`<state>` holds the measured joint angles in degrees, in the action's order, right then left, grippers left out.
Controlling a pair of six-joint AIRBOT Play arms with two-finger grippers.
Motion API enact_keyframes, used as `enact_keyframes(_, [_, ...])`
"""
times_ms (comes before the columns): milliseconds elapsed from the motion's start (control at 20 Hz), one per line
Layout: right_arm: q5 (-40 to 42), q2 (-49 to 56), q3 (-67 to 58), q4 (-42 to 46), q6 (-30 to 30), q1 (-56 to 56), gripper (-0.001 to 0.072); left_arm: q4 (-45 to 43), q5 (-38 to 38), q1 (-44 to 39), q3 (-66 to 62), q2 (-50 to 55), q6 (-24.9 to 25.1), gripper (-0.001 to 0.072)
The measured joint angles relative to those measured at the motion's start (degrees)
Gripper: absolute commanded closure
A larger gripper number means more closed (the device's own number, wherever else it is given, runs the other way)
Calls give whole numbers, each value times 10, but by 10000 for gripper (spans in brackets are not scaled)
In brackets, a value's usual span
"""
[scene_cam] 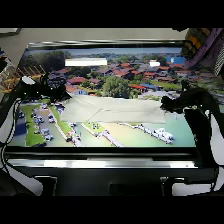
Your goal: Fold the clothes and pants, and hang the long-sleeved shirts on hangers.
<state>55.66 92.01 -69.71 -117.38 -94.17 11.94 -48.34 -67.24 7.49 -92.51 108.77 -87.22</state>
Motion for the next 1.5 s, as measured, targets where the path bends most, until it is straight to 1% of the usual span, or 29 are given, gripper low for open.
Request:
enact_keyframes(50, [6,1,-1,1,7,1,361,0,1,1,-1,2,0,455])
enact_keyframes(100, [17,0,-3,1,13,3,318,0,1,3,-3,3,-1,367])
enact_keyframes(150, [32,-3,-7,0,17,8,286,0,1,5,-7,3,-2,367])
enact_keyframes(200, [47,-9,-13,-1,18,15,285,-1,-2,8,-14,2,-2,366])
enact_keyframes(250, [63,-16,-20,-3,19,27,283,-2,-11,12,-22,0,0,349])
enact_keyframes(300, [79,-22,-25,-3,19,40,264,-2,-21,17,-31,-4,2,264])
enact_keyframes(400, [99,-29,-33,-10,16,76,203,-14,-39,26,-48,-16,5,236])
enact_keyframes(450, [110,-27,-35,-23,10,94,150,-24,-51,30,-55,-25,6,199])
enact_keyframes(500, [121,-22,-36,-39,0,108,112,-35,-57,33,-60,-34,7,170])
enact_keyframes(800, [159,38,-40,-141,-74,140,109,-102,-99,40,-71,-93,7,170])
enact_keyframes(1000, [148,58,-40,-168,-93,136,110,-119,-113,40,-73,-109,0,171])
enact_keyframes(1200, [129,76,-40,-161,-92,102,117,-125,-117,36,-73,-114,-9,171])
enact_keyframes(1300, [122,85,-40,-147,-81,81,199,-126,-117,33,-73,-115,-13,171])
enact_keyframes(1400, [112,89,-40,-127,-71,60,359,-127,-121,33,-73,-115,-13,172])
enact_keyframes(1450, [107,91,-40,-119,-67,51,515,-127,-123,32,-73,-116,-13,178])
enact_keyframes(1500, [103,92,-40,-110,-64,43,682,-127,-125,32,-73,-116,-13,206])
